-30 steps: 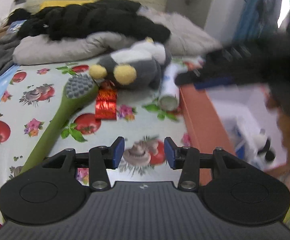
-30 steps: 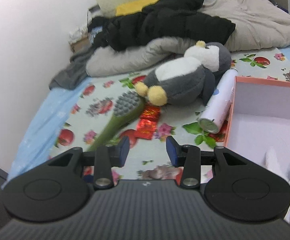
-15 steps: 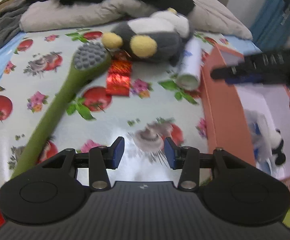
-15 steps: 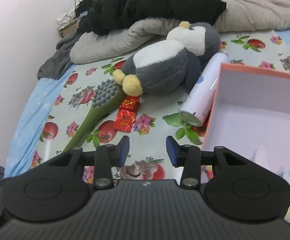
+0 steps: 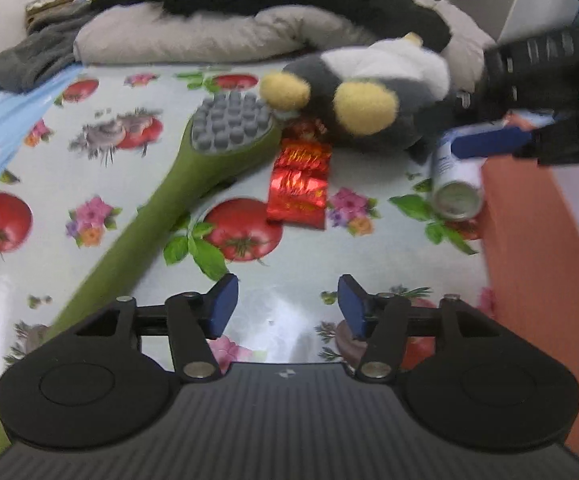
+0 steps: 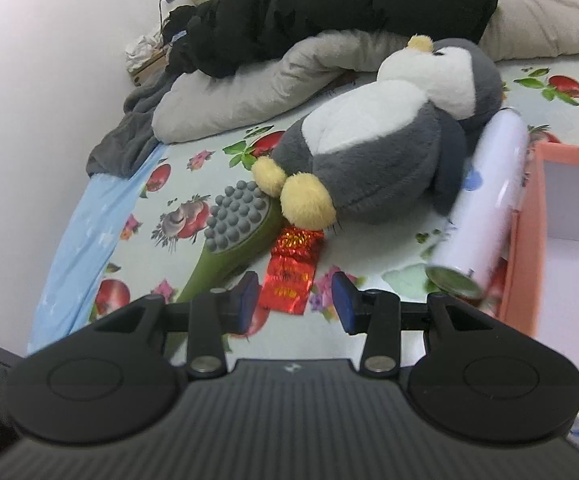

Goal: Organize soft objects
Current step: 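Grasp the red tea packet with the left tool while the right tool grasps the brown wrapper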

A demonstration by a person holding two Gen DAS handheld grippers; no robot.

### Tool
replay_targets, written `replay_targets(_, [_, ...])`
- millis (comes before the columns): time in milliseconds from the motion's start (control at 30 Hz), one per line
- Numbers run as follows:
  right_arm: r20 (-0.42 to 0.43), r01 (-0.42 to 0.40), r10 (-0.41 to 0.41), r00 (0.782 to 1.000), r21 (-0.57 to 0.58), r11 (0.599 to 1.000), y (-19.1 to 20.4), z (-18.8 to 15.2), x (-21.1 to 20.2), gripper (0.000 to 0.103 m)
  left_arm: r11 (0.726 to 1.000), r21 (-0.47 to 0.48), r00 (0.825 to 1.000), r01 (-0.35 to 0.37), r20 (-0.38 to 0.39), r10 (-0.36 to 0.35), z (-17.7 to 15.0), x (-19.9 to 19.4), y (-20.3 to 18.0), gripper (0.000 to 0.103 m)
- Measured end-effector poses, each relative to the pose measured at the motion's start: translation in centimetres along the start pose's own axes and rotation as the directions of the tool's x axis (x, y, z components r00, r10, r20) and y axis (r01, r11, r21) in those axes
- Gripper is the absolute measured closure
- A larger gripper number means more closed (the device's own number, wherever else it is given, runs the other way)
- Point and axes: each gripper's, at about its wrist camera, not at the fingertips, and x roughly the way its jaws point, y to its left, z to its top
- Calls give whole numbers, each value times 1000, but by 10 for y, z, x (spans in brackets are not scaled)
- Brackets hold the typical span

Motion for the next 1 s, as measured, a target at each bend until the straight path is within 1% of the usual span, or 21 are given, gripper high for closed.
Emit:
replay_targets(67, [-1,-3,3,1000,9,1000,-1,4,14,57,1000,12,1000,0,-6,0,-5,19,0,41])
replay_targets(133, [-2,-12,12,1000,24,1000,-4,9,27,39,1000,25,1000,-9,15,8,-8,34,0,41])
replay_targets(167, [0,-13,13,1000,32,999,-5,10,32,37,1000,25,999,-15,32,14,-9,39,0,38])
replay_targets(233, [5,-15,15,1000,42,999,-8,14,43,36,998,41,997,-39,61,37,-9,52,-2,34])
replay_targets(267, [2,-16,16,1000,40,999,-9,16,50,36,998,50,996,-49,77,45,-7,58,-4,29])
replay_targets(300, [-4,-17,17,1000,41,999,-11,17,55,36,997,57,994,-48,100,42,-6,61,-5,28])
replay_targets(400, [-18,-15,16,1000,49,999,-13,20,73,36,996,80,989,-41,144,29,0,71,-10,27])
replay_targets(500, [-27,-22,23,999,36,999,-12,21,90,36,991,120,981,-52,193,29,7,80,-17,24])
replay_targets(567, [-26,-2,3,1000,23,1000,-10,22,101,36,992,112,978,-60,204,37,12,87,-18,23])
replay_targets(633, [-15,2,-1,1000,35,999,-10,23,111,36,993,95,976,-69,210,48,17,96,-17,23])
replay_targets(733, [4,19,-19,1000,50,999,-10,27,125,36,994,86,965,-73,258,48,24,103,-16,23])
replay_targets(867, [21,26,-27,999,56,998,-10,31,139,36,994,66,944,-92,323,66,34,107,-15,24])
replay_targets(900, [21,29,-30,999,50,998,-10,31,142,36,993,71,945,-91,322,63,34,110,-15,24])
replay_targets(1000, [21,22,-23,1000,65,998,-14,34,148,37,996,68,956,-60,289,37,37,116,-14,24])
